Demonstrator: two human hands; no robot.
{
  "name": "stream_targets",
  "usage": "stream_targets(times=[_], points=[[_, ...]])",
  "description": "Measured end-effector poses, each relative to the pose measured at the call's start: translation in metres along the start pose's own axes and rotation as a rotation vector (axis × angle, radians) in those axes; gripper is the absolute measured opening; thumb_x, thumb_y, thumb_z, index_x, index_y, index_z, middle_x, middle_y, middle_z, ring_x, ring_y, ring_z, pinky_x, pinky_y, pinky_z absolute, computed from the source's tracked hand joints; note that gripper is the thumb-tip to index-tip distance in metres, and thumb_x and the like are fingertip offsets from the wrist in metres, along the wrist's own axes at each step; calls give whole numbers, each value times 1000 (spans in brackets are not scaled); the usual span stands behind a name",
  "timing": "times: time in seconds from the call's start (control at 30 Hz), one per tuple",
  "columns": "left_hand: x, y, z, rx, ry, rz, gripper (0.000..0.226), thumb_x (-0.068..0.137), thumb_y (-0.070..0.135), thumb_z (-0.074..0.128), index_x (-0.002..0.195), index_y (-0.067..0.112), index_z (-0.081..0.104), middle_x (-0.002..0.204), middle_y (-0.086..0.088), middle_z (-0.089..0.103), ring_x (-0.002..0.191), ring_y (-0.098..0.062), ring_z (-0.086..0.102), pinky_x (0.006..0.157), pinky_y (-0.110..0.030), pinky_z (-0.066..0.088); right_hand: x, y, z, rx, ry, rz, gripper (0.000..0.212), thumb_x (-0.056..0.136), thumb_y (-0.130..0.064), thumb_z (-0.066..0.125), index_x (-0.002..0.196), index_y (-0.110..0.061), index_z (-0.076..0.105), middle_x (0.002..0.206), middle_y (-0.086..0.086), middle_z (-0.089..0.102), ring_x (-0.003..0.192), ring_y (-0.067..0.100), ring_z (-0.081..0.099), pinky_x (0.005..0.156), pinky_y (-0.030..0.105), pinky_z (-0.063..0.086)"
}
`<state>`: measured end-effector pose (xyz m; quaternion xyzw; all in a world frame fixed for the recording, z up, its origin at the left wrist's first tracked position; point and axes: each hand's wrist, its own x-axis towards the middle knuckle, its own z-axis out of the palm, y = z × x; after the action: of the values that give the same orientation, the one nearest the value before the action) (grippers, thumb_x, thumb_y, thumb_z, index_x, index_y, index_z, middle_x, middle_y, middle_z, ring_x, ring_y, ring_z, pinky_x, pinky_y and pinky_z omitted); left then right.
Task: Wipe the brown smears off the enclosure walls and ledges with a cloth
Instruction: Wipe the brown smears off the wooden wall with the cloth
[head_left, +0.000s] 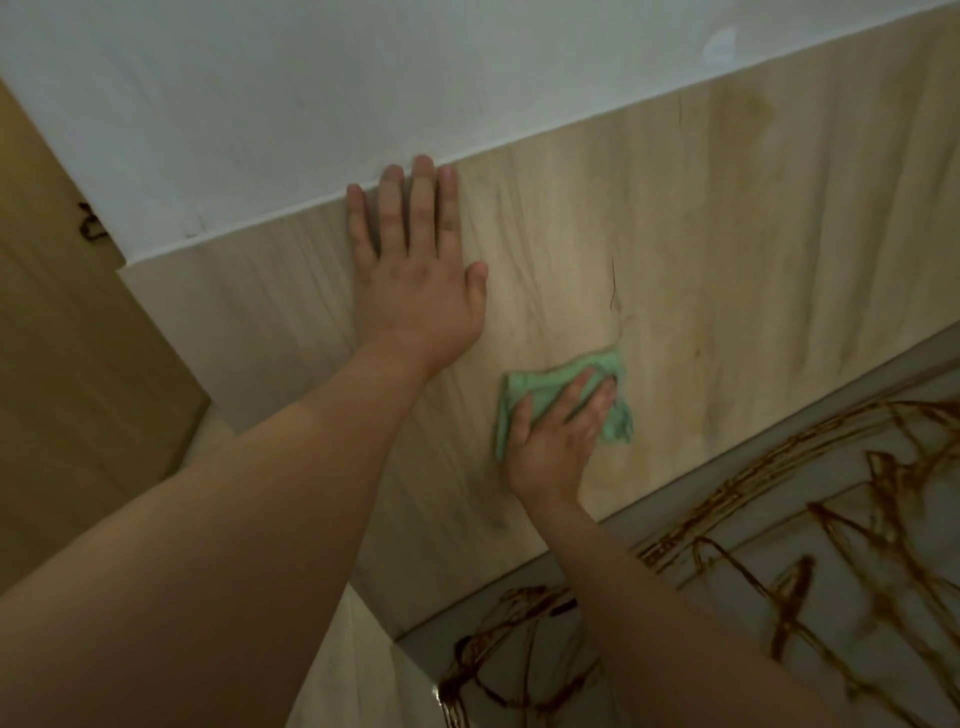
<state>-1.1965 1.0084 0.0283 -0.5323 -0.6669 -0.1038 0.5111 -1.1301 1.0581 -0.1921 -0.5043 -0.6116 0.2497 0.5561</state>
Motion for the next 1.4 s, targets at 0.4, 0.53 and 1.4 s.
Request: stream_targets(times=[0.4, 0.53, 1.4], points=[[0, 0, 8, 27, 43, 4, 83, 101, 53, 30, 164, 5, 5, 171, -20, 6, 156, -43, 6, 122, -62, -8, -64, 4, 48, 435, -45, 1140, 78, 105, -64, 20, 164, -24, -13, 172, 7, -16, 159, 28, -4, 128, 49, -4], [1, -1, 7, 10, 44, 11, 84, 100, 52, 34, 164, 5, 8, 171, -20, 8, 156, -42, 7, 122, -61, -10, -29, 12, 35, 432, -38, 1178, 80, 107, -60, 18, 164, -11, -8, 170, 23, -10, 158, 37, -1, 127, 53, -1], [29, 26, -42, -346, 171, -304, 53, 79, 28, 55, 129, 11, 63, 133, -17, 54, 122, -40, 49, 112, -56, 33, 178, -117, -76, -211, 221, -506, 88, 97, -70, 37, 166, -19, 16, 171, 20, 10, 159, 36, 4, 128, 53, 6]])
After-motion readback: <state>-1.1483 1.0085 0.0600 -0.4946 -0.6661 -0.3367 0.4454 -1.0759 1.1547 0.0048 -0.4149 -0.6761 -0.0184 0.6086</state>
